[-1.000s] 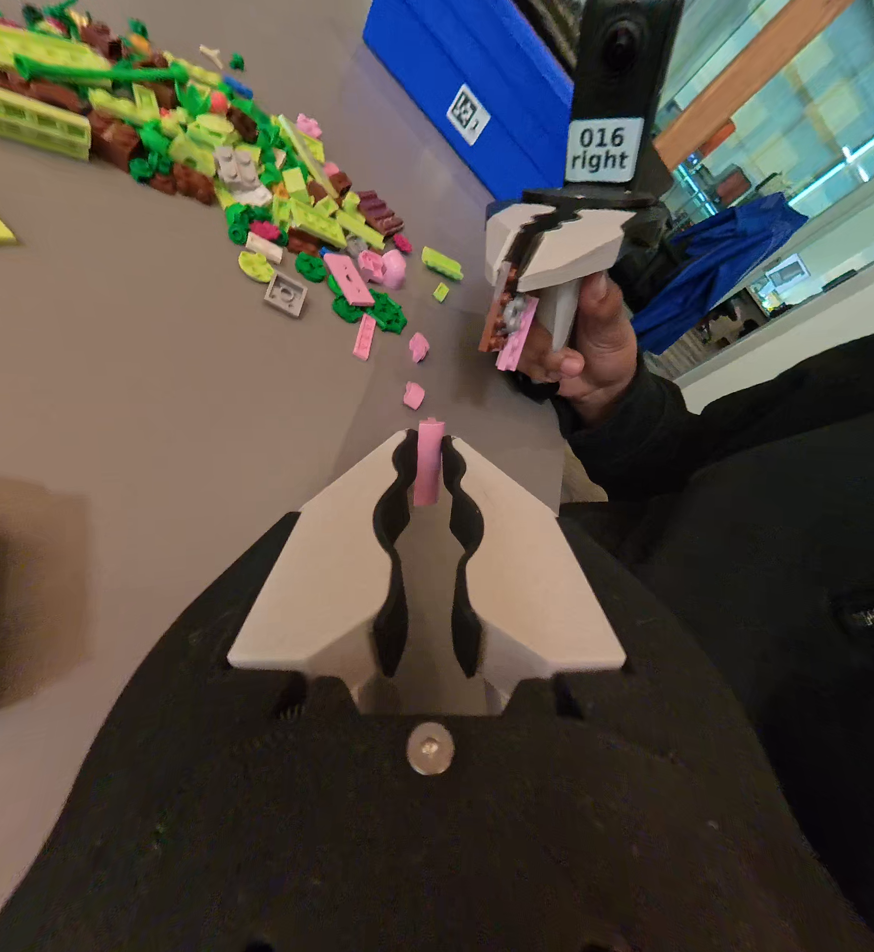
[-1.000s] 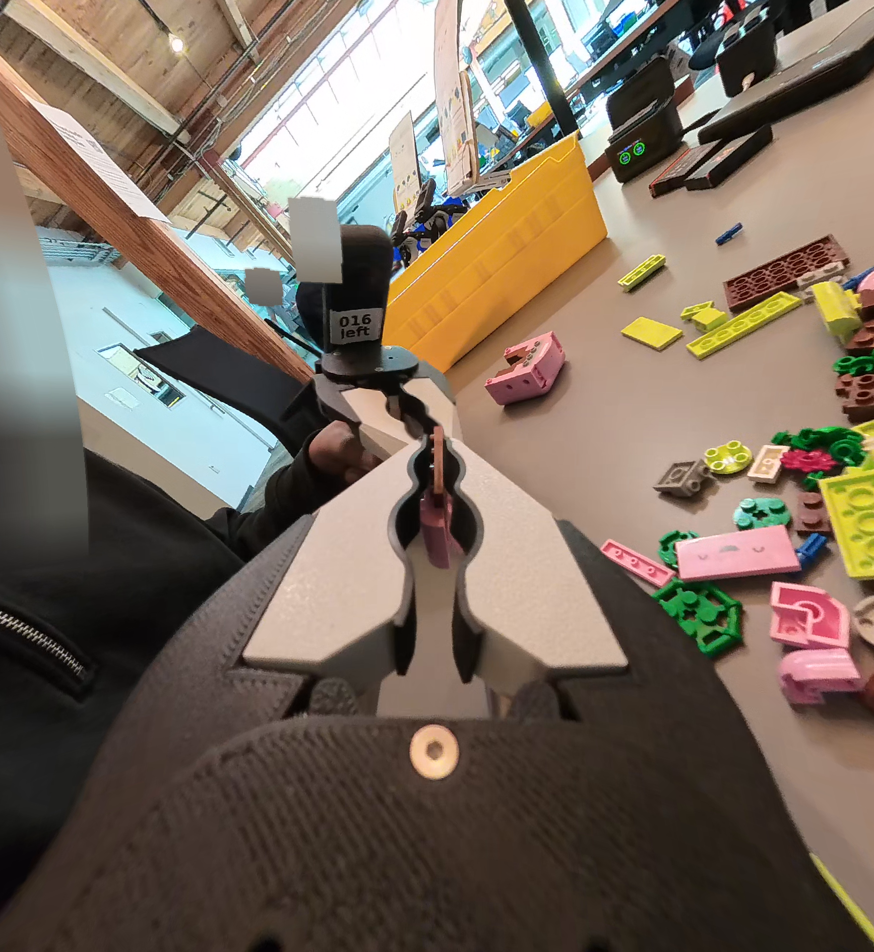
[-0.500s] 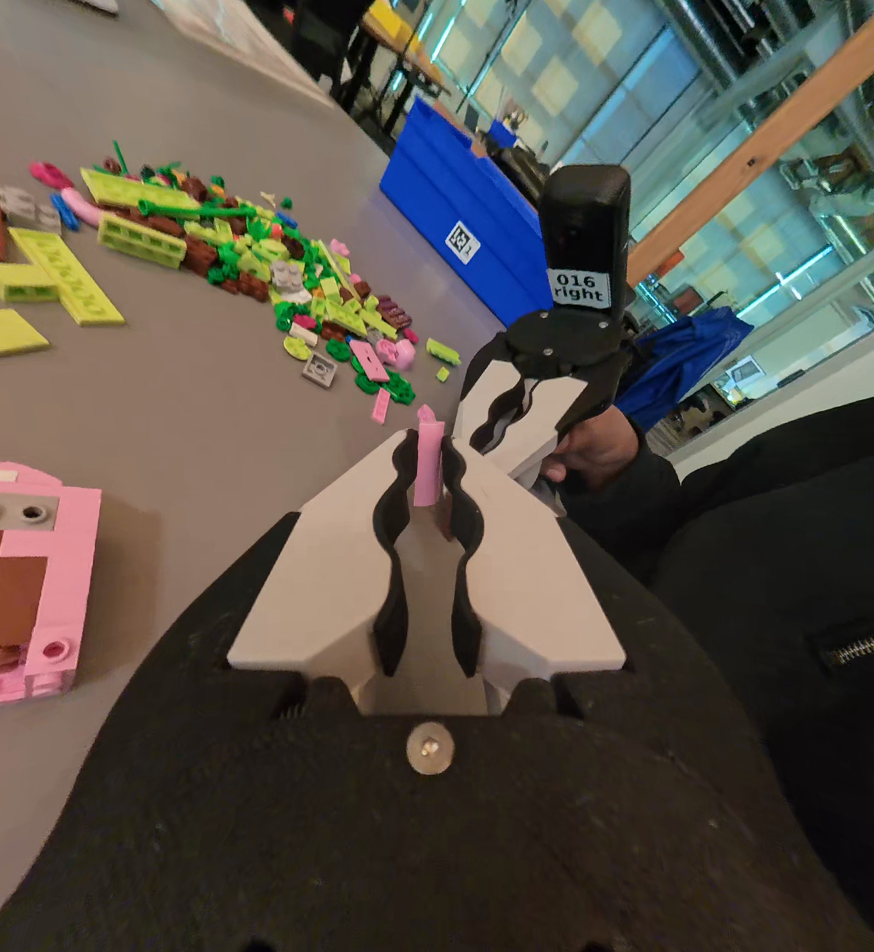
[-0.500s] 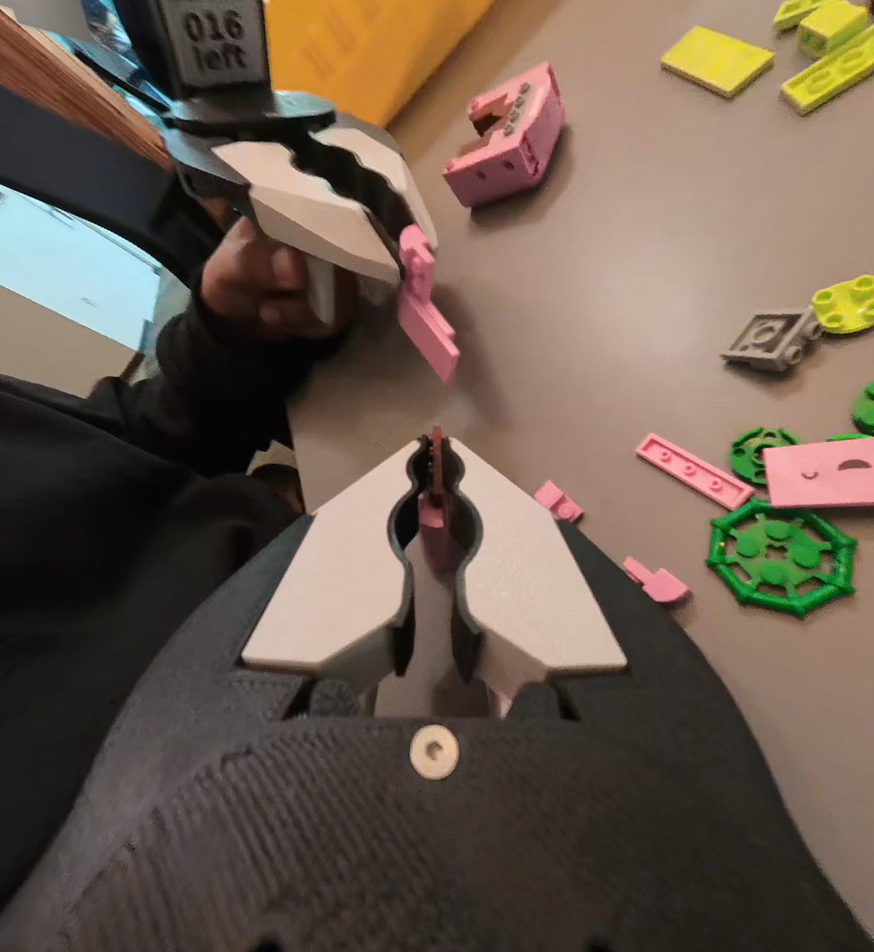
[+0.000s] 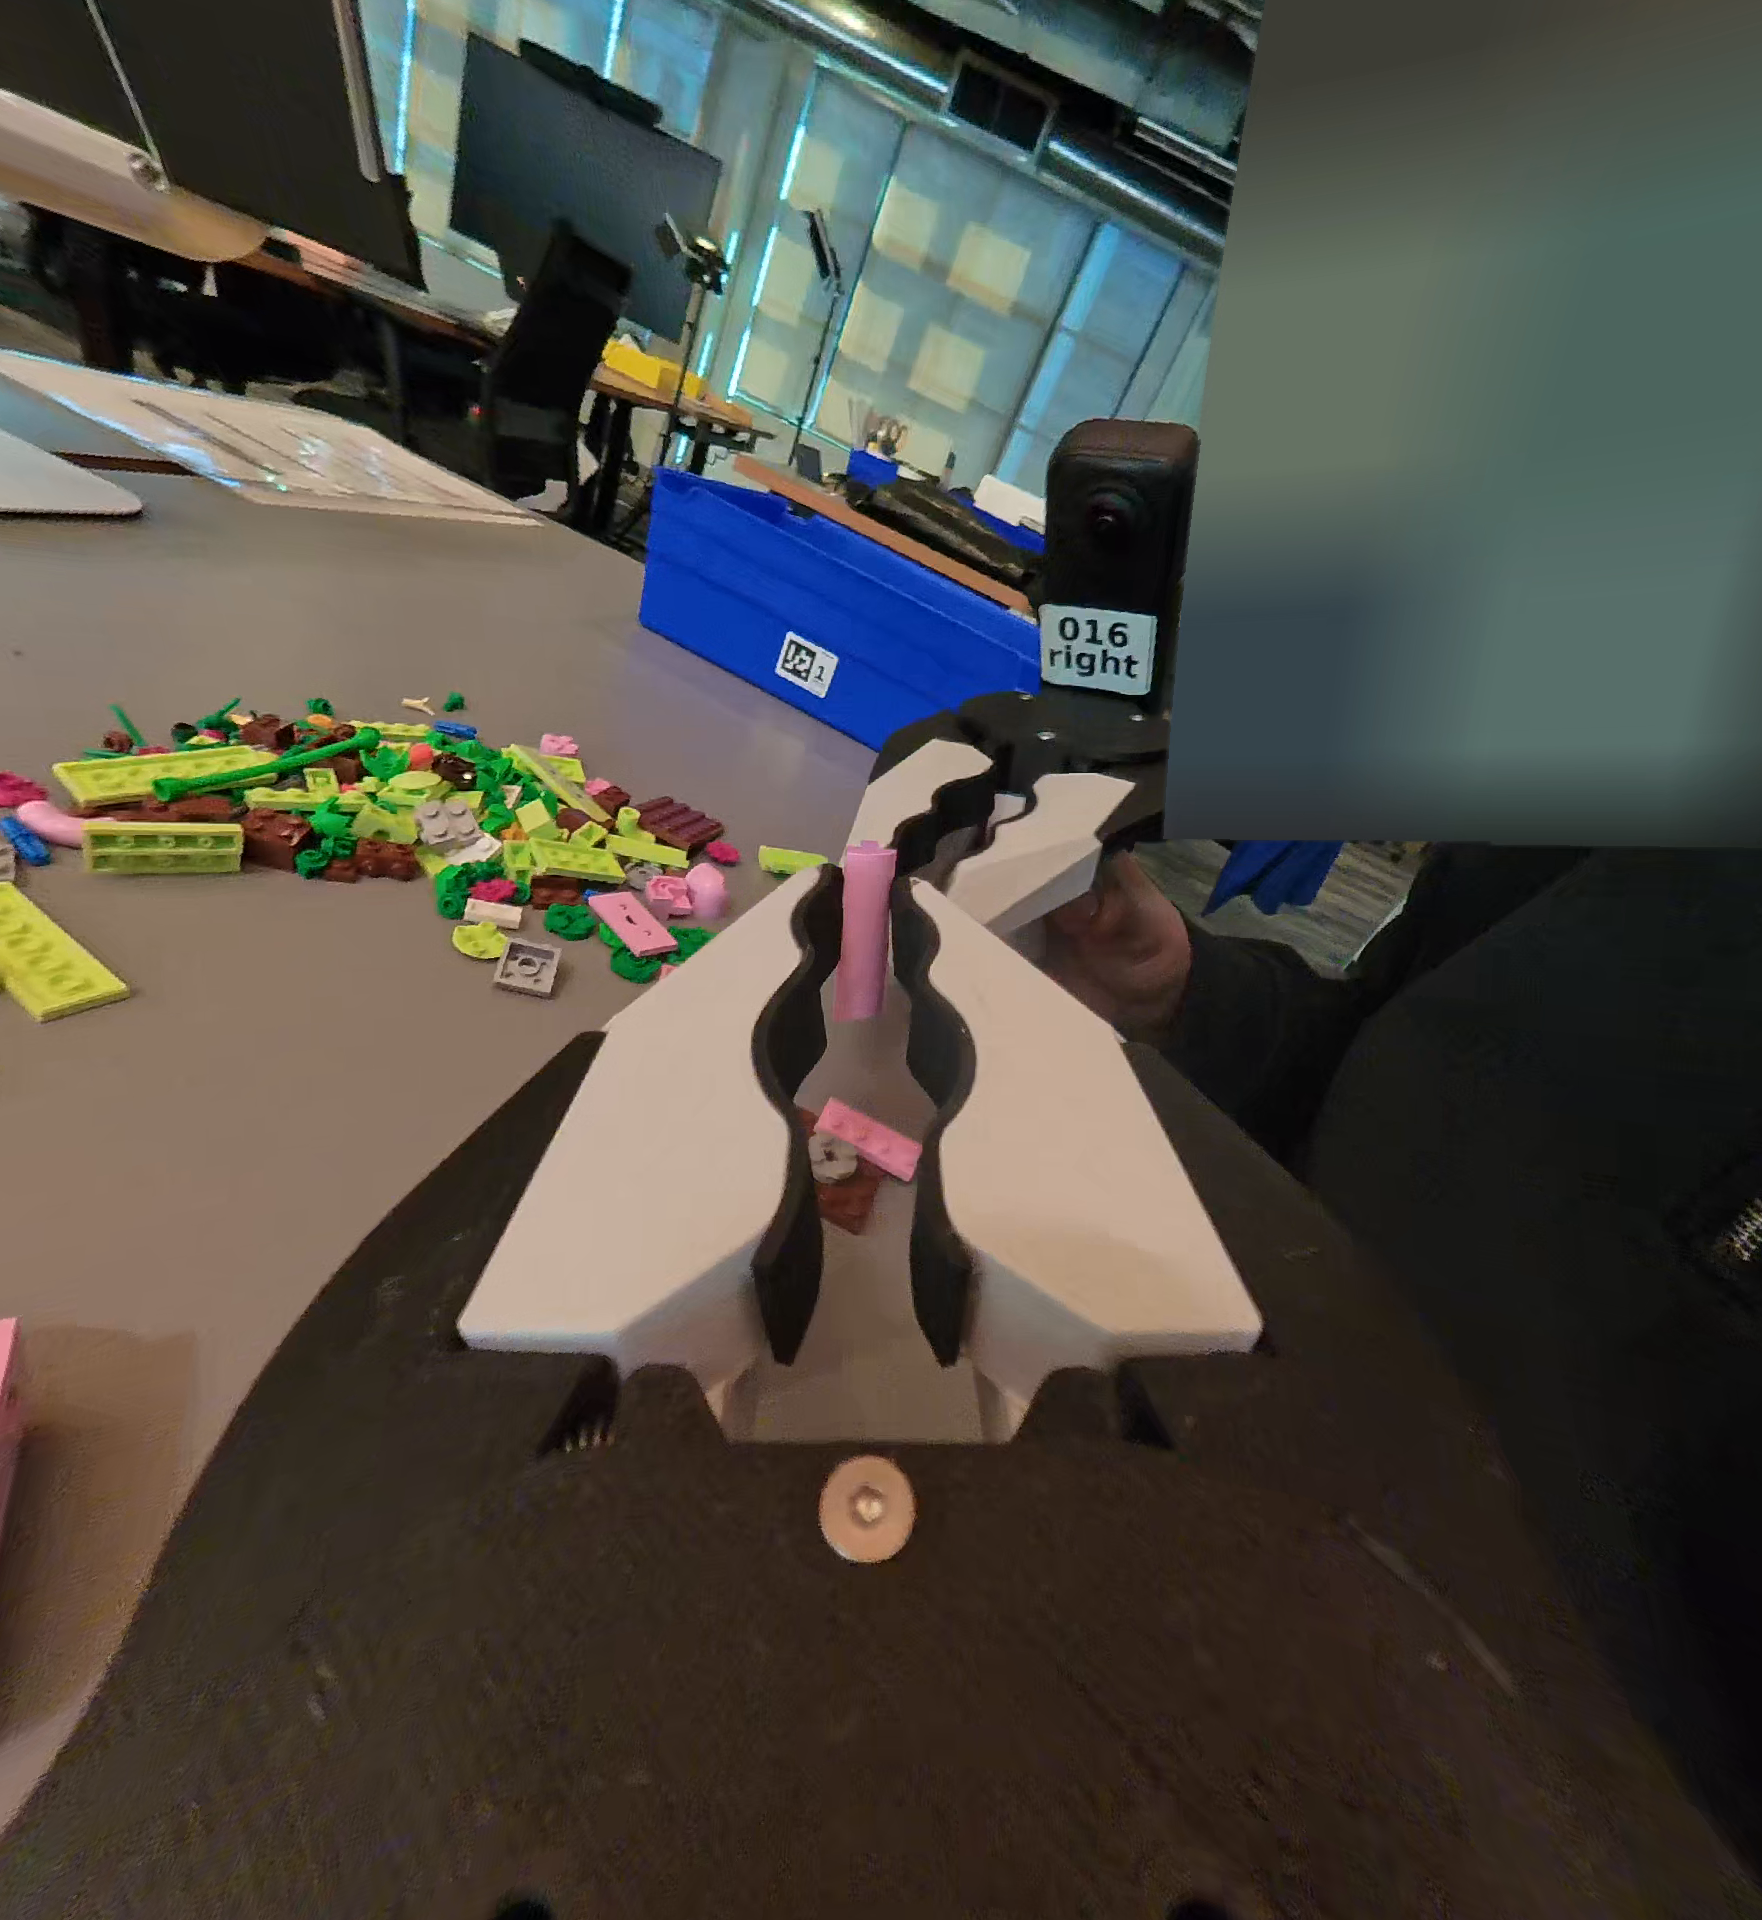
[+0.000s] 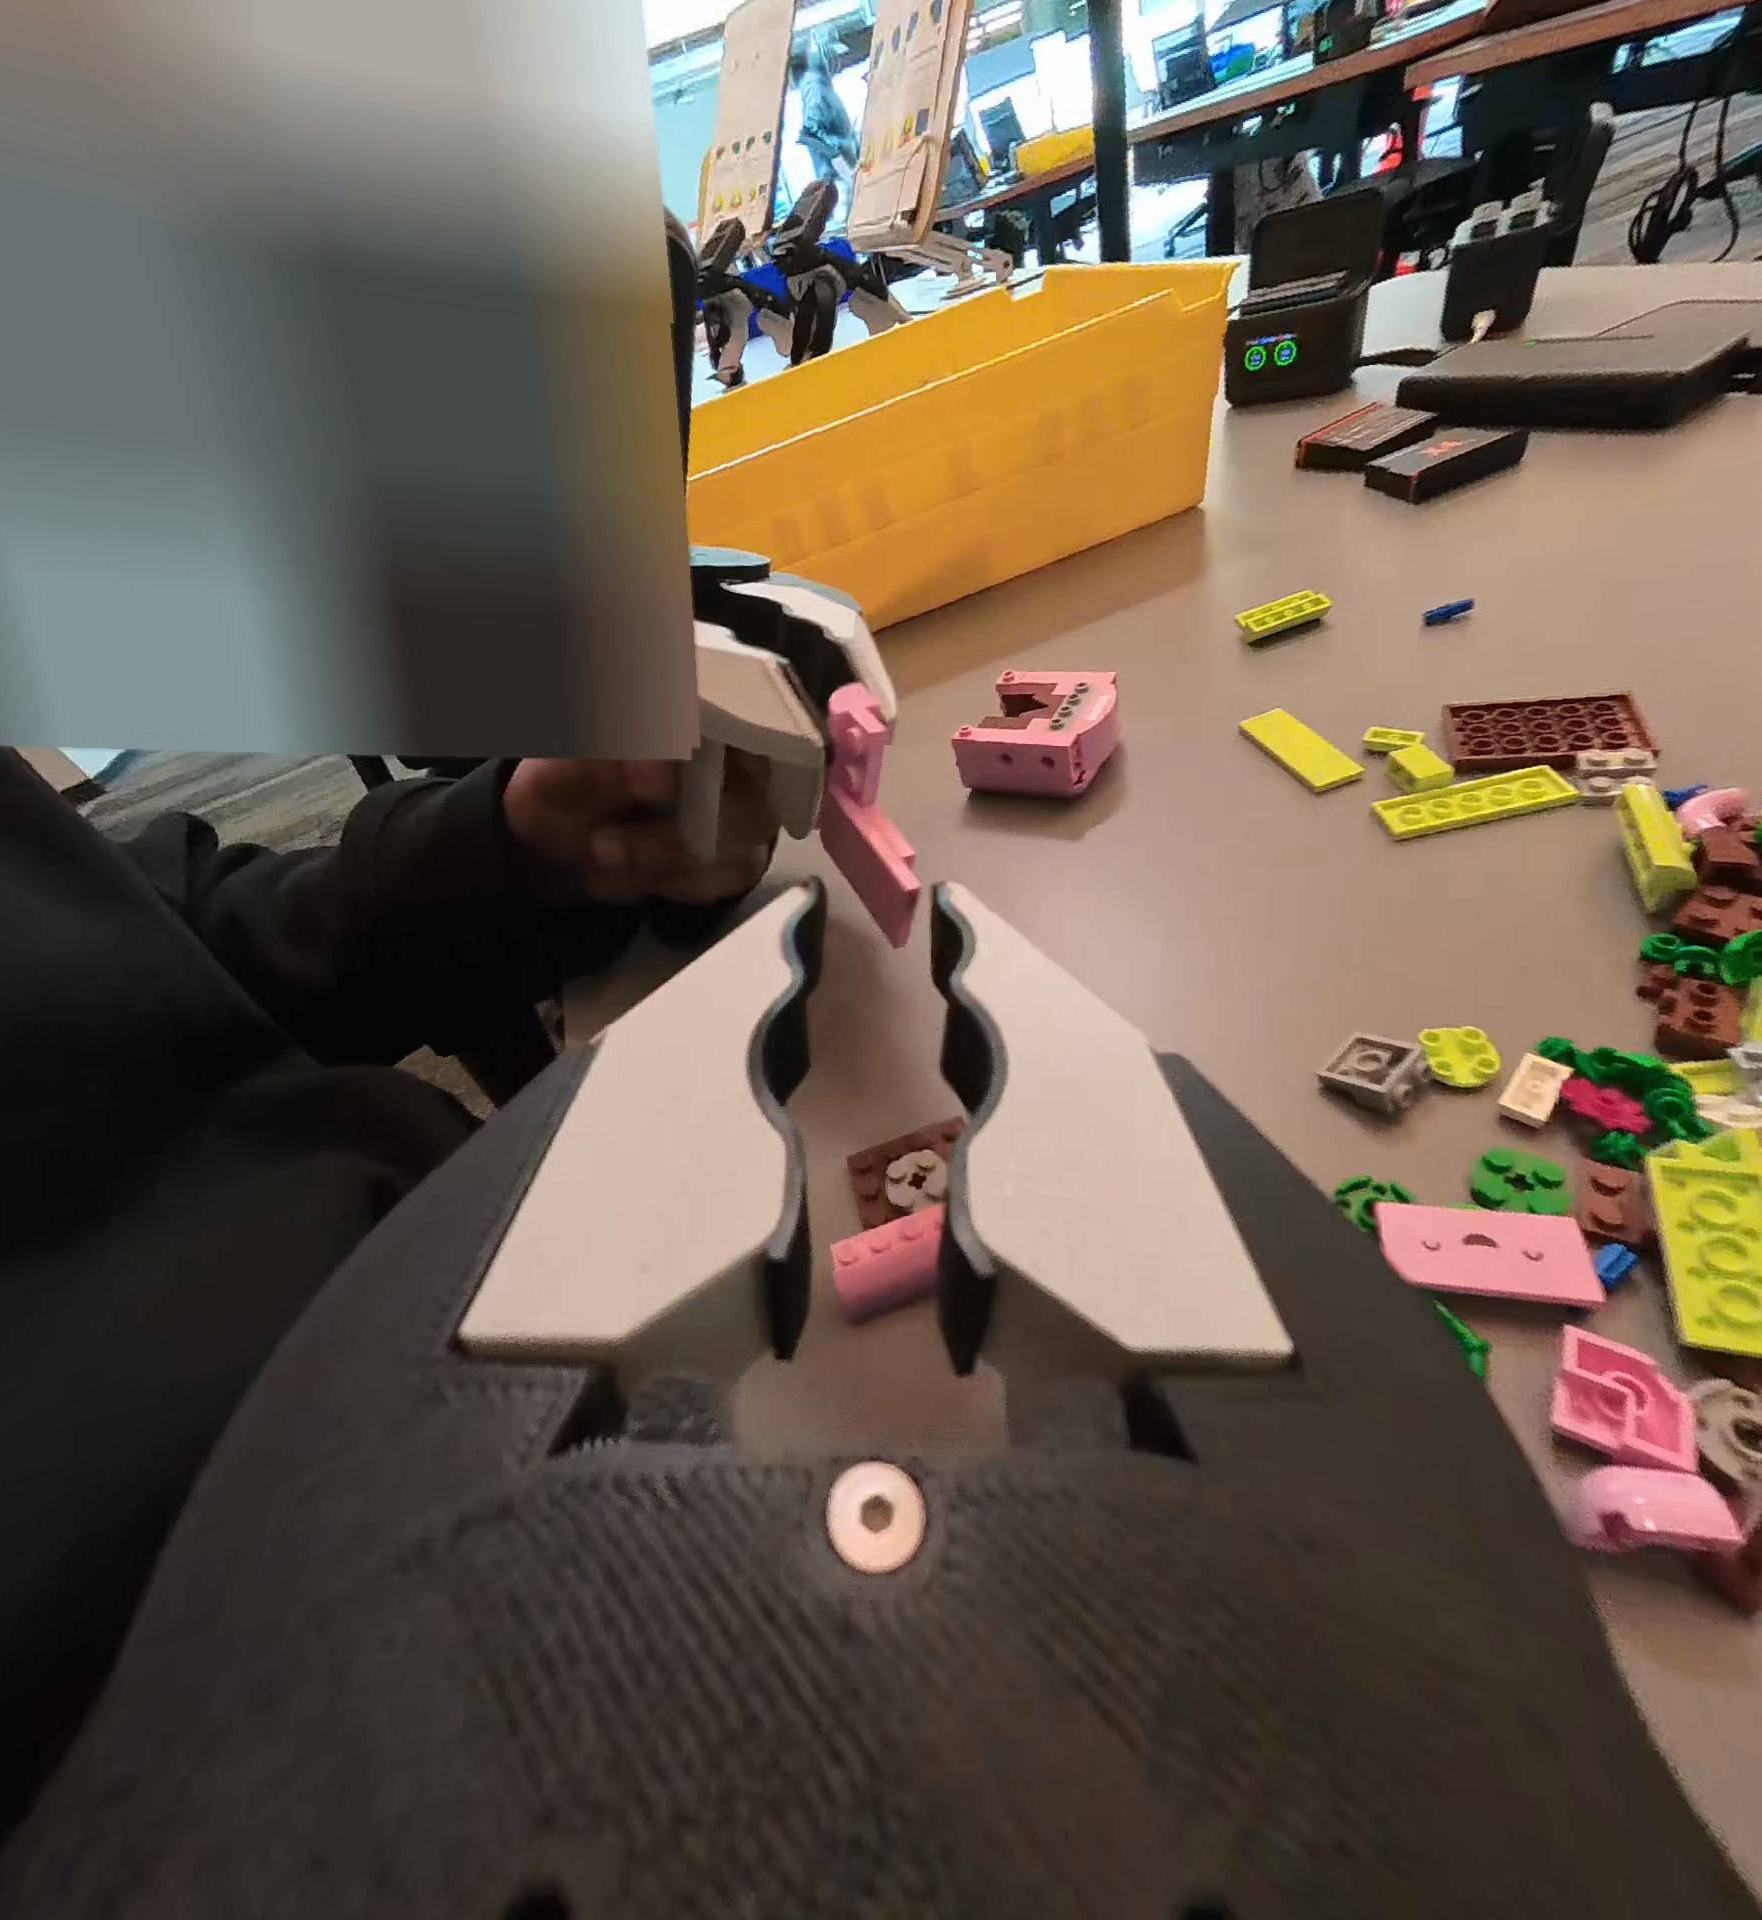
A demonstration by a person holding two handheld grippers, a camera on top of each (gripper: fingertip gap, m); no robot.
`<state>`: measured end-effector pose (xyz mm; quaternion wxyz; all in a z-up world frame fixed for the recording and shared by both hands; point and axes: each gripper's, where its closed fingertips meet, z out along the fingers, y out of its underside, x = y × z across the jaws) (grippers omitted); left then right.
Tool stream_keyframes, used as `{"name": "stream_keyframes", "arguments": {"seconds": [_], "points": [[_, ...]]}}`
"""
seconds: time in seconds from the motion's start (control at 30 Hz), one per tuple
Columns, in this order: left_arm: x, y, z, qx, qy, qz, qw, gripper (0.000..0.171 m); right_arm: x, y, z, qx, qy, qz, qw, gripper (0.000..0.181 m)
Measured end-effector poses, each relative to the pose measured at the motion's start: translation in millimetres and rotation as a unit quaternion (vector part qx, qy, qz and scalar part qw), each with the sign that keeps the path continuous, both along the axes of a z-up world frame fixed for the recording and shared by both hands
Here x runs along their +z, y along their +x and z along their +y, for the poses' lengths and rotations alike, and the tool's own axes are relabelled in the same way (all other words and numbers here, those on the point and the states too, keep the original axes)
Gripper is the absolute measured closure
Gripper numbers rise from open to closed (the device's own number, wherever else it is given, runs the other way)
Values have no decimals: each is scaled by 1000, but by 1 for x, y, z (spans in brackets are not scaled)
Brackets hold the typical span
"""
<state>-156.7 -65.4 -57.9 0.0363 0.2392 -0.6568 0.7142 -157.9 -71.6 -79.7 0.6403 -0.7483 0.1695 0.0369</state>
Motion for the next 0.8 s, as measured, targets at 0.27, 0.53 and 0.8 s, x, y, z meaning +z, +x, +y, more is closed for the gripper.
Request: {"name": "stream_keyframes", "arguments": {"seconds": [0.27, 0.53, 0.8], "points": [[5, -5, 0, -18, -30, -1, 999, 165, 8, -6, -2, 16, 27, -7, 1000, 179], [-4, -12, -6, -46, 4, 8, 999, 163, 7, -13, -1, 30, 9, -50, 998, 180], [-13, 15, 8, 37, 33, 28, 998, 164, 15, -23, -3, 43, 22, -85, 995, 181]]}}
